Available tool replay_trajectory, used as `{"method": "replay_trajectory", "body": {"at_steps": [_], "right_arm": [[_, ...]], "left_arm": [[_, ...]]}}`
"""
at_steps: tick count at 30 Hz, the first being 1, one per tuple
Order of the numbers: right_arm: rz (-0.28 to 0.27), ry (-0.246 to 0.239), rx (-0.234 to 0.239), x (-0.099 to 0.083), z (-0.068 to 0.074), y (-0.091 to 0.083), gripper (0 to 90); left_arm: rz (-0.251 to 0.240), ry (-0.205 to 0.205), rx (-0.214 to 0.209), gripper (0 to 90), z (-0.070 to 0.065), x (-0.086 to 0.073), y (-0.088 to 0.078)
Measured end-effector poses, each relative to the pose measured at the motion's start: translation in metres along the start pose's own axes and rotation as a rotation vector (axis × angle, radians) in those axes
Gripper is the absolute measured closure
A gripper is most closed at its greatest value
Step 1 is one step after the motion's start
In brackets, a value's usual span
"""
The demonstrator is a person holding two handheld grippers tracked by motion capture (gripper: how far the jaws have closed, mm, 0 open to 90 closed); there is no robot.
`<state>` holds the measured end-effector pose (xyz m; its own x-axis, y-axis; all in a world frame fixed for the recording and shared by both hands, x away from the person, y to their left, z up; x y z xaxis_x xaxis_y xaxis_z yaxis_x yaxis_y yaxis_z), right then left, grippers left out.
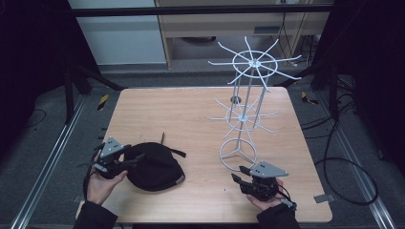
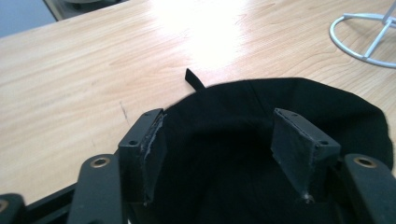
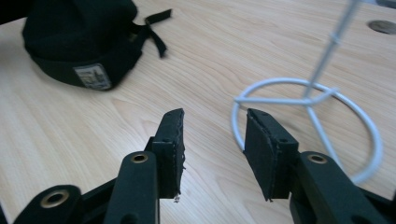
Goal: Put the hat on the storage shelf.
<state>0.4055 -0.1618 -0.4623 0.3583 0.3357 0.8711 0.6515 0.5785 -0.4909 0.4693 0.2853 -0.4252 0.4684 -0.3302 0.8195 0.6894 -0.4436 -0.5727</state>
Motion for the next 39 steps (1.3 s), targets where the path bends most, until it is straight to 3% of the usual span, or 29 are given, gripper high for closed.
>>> {"method": "replay_trajectory", "body": {"at_steps": [7,11,17,21,25,29,33,37,39], "right_arm": [[0.003,0.023,-0.036,-0.011,-0.013,-0.012,53.9],[0.007,0.022,-0.037,-0.013,-0.015,-0.014,52.1],[0.017,0.026,-0.042,-0.016,-0.018,-0.014,51.1],[0.026,0.021,-0.042,-0.017,-0.019,-0.014,51.1],[0.029,0.019,-0.042,-0.017,-0.019,-0.014,51.3],[0.03,0.018,-0.044,-0.017,-0.019,-0.014,51.6],[0.026,0.014,-0.046,-0.017,-0.02,-0.014,51.9],[0.022,0.021,-0.051,-0.017,-0.021,-0.016,52.2],[0.021,0.021,-0.055,-0.017,-0.022,-0.016,52.7]], "left_arm": [[0.078,0.067,-0.067,28.5,0.02,0.006,0.011],[0.095,0.077,-0.099,27.2,0.025,0.004,0.012],[0.176,0.123,-0.117,28.9,0.03,-0.004,0.022],[0.209,0.114,-0.12,43.3,0.033,-0.008,0.026],[0.246,0.085,-0.12,64.8,0.032,-0.012,0.026],[0.253,0.046,-0.118,82.5,0.029,-0.015,0.025],[0.252,-0.002,-0.119,86.9,0.022,-0.017,0.019],[0.225,-0.015,-0.108,86.8,0.007,-0.022,0.008],[0.23,-0.002,-0.098,86.0,-0.002,-0.025,0.002]]}}
Point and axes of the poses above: each handheld gripper's, and its own axes: y roughly forward along the jaws, x roughly out of its top, z roughly to its left, the point moved 1 cm from there along y, roughly forward along the jaws, and after that the axes turned 3 degrees about -y, right-handed, at the moved point
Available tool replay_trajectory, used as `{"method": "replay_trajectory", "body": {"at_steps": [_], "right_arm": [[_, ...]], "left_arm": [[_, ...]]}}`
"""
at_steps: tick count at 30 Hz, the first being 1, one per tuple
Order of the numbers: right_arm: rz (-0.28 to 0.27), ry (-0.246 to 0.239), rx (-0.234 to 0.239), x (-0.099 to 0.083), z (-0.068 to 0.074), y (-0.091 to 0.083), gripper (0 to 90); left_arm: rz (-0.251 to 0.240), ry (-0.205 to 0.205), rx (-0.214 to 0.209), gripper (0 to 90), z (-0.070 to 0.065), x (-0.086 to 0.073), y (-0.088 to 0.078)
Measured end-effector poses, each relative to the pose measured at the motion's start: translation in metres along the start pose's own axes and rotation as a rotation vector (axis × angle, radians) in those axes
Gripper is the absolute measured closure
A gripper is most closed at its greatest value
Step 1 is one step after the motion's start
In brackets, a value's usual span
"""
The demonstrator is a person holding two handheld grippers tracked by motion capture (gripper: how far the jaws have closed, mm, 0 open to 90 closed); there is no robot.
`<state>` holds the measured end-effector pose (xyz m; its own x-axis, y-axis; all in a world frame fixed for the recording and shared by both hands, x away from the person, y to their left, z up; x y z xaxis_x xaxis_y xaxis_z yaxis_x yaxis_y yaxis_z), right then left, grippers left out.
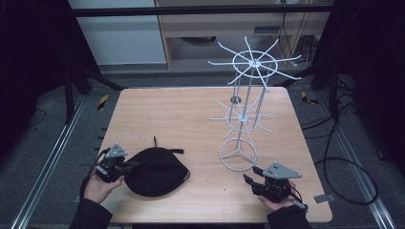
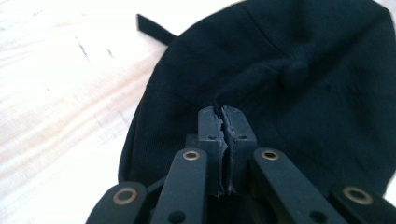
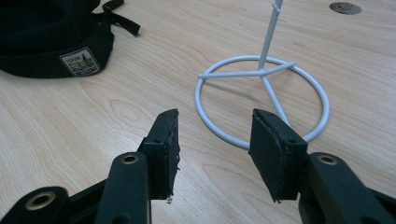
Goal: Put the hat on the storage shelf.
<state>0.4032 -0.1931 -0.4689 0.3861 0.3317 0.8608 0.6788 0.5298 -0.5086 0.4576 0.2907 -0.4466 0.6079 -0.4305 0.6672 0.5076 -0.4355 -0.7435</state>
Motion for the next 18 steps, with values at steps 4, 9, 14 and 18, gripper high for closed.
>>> {"method": "replay_trajectory", "body": {"at_steps": [4,9,14,18], "right_arm": [[-0.001,0.007,0.001,0.0,-0.001,-0.001,53.2],[0.006,0.008,0.001,-0.001,-0.001,0.0,53.2],[0.006,0.009,0.0,-0.001,-0.002,0.0,53.0],[0.01,0.008,0.006,-0.001,-0.002,0.001,52.9]], "left_arm": [[-0.001,0.017,-0.007,82.5,-0.011,-0.005,-0.007],[-0.012,0.098,-0.023,56.3,-0.017,0.002,-0.011],[0.01,0.184,-0.041,46.2,-0.022,0.017,-0.002],[0.037,0.235,-0.069,43.8,-0.028,0.027,0.01]]}}
Point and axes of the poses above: each handheld gripper's, and its own axes: y roughly forward along the jaws, x roughly out of its top, z roughly to its left, the point moved 1 cm from there along y, roughly forward along the jaws, and after that the axes turned 3 degrees about -y, right-handed, at the moved point
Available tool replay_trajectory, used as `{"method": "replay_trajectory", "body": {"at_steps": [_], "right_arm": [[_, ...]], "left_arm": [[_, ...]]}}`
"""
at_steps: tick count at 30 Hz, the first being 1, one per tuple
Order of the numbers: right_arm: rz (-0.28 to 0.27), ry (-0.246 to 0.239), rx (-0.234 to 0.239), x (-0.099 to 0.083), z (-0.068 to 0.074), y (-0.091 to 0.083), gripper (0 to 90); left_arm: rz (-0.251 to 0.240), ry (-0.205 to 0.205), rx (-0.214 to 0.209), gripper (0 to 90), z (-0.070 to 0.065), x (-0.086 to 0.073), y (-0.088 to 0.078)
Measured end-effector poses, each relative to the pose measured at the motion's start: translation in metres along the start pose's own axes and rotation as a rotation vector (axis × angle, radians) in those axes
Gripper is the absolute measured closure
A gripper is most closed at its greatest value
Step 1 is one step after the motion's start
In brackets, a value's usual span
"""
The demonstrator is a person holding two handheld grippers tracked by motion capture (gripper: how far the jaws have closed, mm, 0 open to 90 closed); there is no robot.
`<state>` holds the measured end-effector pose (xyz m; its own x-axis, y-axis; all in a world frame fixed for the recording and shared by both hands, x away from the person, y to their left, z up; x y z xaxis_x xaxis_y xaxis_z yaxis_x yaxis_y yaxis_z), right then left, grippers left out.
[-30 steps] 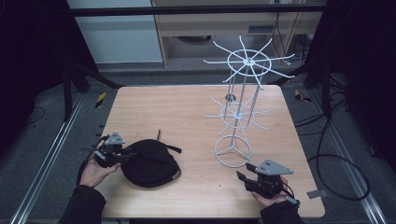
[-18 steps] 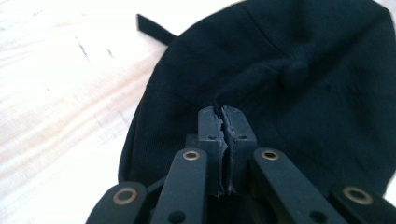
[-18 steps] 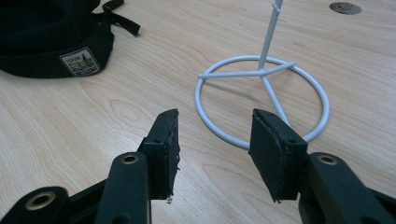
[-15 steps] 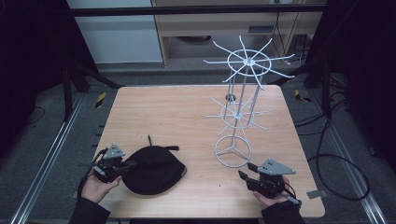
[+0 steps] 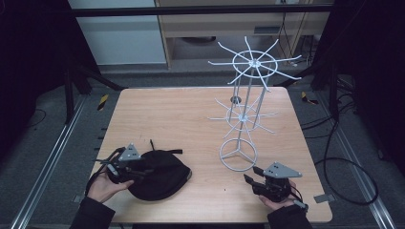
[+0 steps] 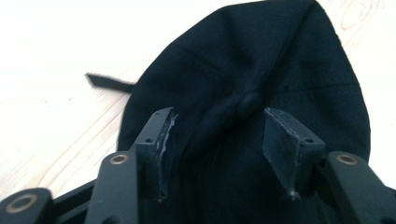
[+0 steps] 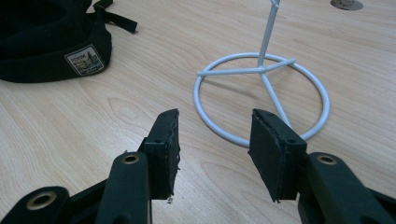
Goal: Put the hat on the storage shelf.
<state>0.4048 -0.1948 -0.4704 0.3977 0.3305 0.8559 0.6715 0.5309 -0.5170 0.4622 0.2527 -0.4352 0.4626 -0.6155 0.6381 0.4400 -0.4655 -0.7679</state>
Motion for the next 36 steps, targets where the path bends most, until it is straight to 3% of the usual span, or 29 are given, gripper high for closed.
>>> {"method": "replay_trajectory", "body": {"at_steps": [4,8,11,15,26,29,32,36], "right_arm": [[0.005,0.0,0.004,0.0,-0.001,0.001,52.9],[0.003,0.002,0.002,0.0,-0.001,0.001,53.1],[0.004,0.002,0.003,0.0,-0.002,0.001,53.3],[0.011,0.018,0.007,-0.002,-0.003,0.0,54.0],[-0.002,0.032,-0.01,-0.005,-0.011,-0.004,55.1],[-0.002,0.038,-0.013,-0.006,-0.012,-0.004,55.1],[-0.005,0.047,-0.016,-0.007,-0.014,-0.005,55.2],[-0.016,0.052,-0.03,-0.008,-0.017,-0.006,54.9]], "left_arm": [[0.018,0.006,-0.012,46.9,-0.002,0.007,0.011],[0.047,-0.022,-0.038,60.5,-0.001,0.007,0.02],[0.061,-0.033,-0.043,68.5,-0.001,0.005,0.022],[0.052,-0.044,-0.031,71.6,-0.003,0.004,0.02],[-0.078,-0.102,-0.018,73.9,-0.007,0.008,-0.007],[-0.138,-0.139,-0.032,74.1,-0.007,0.01,-0.017],[-0.192,-0.157,-0.015,74.1,-0.008,0.013,-0.026],[-0.306,-0.202,-0.007,74.1,-0.011,0.018,-0.042]]}}
Point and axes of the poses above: each handheld gripper's, and its own axes: y roughly forward along the jaws, x roughly out of its top, z roughly to its left, the point moved 1 cm from there along y, roughly forward along the jaws, and after that the axes turned 3 degrees about -y, right-handed, at the moved point
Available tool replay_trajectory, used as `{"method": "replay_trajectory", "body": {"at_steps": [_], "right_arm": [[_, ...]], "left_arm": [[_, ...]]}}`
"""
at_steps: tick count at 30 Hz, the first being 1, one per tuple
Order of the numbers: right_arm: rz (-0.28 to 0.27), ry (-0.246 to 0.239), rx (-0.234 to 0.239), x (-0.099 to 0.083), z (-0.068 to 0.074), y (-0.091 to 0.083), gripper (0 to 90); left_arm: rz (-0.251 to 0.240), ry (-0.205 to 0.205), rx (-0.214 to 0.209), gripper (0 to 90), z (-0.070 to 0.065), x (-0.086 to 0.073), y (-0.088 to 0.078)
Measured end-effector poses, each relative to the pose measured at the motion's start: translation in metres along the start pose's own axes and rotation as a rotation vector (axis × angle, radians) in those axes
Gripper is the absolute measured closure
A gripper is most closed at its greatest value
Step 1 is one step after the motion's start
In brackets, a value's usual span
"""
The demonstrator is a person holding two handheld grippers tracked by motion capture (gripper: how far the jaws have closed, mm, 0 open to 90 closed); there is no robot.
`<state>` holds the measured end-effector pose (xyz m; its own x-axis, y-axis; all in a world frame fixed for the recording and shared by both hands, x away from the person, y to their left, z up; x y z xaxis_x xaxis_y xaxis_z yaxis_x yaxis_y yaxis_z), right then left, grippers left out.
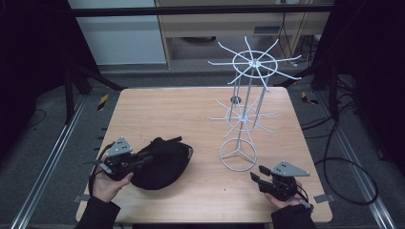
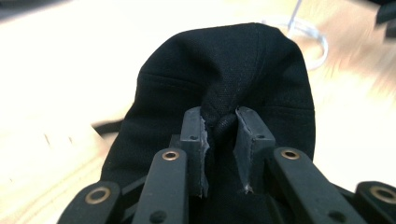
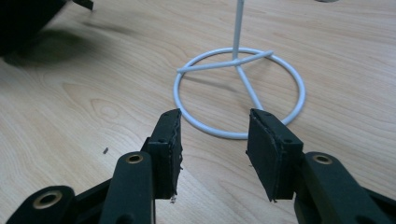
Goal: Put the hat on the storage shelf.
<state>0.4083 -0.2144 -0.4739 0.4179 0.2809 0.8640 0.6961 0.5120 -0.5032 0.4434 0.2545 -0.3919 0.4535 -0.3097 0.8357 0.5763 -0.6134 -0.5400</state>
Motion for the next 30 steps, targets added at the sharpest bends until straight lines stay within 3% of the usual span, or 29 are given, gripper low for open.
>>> {"method": "replay_trajectory", "body": {"at_steps": [5,13,20,30], "right_arm": [[-0.024,0.021,-0.046,-0.001,-0.006,-0.004,54.1],[-0.042,0.057,-0.104,-0.003,-0.013,-0.008,52.6],[-0.04,0.053,-0.12,-0.003,-0.014,-0.007,52.1],[-0.046,0.05,-0.122,-0.003,-0.015,-0.007,52.0]], "left_arm": [[-0.165,-0.038,-0.008,74.0,-0.008,0.009,-0.016],[-0.348,-0.077,-0.029,73.9,-0.019,0.022,-0.039],[-0.451,-0.08,-0.033,74.0,-0.022,0.046,-0.054],[-0.567,-0.093,-0.05,74.3,-0.03,0.08,-0.054]]}}
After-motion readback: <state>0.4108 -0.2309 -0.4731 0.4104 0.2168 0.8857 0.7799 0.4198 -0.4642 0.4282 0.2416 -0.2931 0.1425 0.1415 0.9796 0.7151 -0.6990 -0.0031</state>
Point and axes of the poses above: each handheld gripper's, and its own axes: y roughly forward along the jaws, x roughly out of its top, z roughly to its left, the point moved 1 cm from there along y, roughly forward along the jaws, and after that the axes turned 3 degrees about -y, right-handed, at the moved point
